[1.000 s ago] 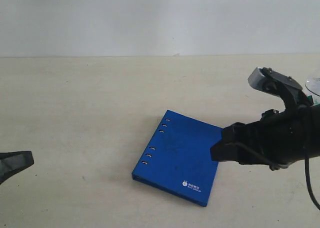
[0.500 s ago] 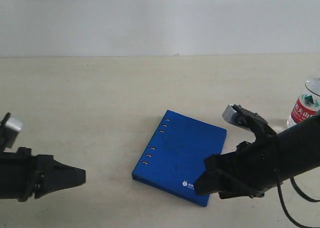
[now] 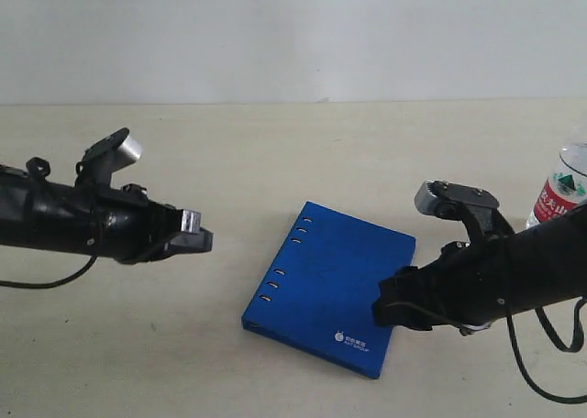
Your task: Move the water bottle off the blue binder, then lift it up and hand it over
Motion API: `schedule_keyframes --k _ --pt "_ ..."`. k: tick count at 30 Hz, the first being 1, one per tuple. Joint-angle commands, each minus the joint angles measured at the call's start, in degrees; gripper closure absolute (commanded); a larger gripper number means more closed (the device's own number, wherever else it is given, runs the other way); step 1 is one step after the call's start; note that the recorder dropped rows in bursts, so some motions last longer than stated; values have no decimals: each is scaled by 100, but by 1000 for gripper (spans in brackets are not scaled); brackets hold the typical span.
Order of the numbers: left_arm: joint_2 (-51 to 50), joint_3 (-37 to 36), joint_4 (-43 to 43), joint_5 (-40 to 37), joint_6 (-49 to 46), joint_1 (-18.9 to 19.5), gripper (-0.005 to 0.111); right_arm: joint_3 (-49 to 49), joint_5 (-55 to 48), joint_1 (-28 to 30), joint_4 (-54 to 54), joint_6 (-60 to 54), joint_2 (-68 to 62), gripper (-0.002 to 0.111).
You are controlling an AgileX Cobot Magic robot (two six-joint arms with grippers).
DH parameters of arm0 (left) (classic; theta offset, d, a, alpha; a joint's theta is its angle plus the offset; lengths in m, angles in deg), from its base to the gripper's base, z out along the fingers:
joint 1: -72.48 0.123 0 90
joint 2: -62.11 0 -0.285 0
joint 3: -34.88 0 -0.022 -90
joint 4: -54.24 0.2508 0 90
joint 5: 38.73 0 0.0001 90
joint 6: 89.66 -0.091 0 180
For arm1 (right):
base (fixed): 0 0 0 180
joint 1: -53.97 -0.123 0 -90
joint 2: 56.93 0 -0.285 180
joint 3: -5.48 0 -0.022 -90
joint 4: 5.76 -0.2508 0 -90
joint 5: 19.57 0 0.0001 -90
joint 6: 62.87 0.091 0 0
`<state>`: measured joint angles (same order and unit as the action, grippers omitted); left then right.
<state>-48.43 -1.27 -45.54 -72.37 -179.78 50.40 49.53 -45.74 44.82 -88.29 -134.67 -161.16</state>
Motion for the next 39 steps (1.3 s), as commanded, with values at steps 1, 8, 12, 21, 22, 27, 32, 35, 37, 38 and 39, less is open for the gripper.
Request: schedule_keyframes --k 1,8,12,21,22,27,32,35,37,38,39 --pt "-403 599 -17 36 18 -47 87 -18 -15 119 -118 -157 -290 52" --pt "-1313 1257 -17 -692 443 -47 43 -18 -1378 467 -1316 -1769 -426 52" --pt "-1632 1322 -17 -1160 454 -47 43 -18 -2218 467 -1741 -1979 -426 52" --pt "-1635 1361 -17 -1442 442 -47 43 -18 -1740 467 -1741 -1300 -426 52" --pt "-1635 1361 -17 -1455 442 -47 43 -18 -1393 467 -1741 -1074 -426 52" --pt "-1635 1361 -17 -1455 442 -47 43 -18 -316 467 -1741 -616 -426 52" --pt "-1635 1361 -17 -1455 442 -47 43 -18 -395 467 -1741 -562 -426 52" --pt "-1635 1361 -17 -1455 442 -47 43 -18 -252 467 -1741 -561 -426 52" --pt "-1635 1361 -17 -1455 442 -47 43 -18 -235 467 -1741 -561 -440 52" --pt "-1635 1361 -17 -1455 442 -47 43 -18 -295 467 -1741 -561 -475 52" --pt "-1635 1361 -17 -1455 442 -47 43 -18 -508 467 -1741 -561 -628 52"
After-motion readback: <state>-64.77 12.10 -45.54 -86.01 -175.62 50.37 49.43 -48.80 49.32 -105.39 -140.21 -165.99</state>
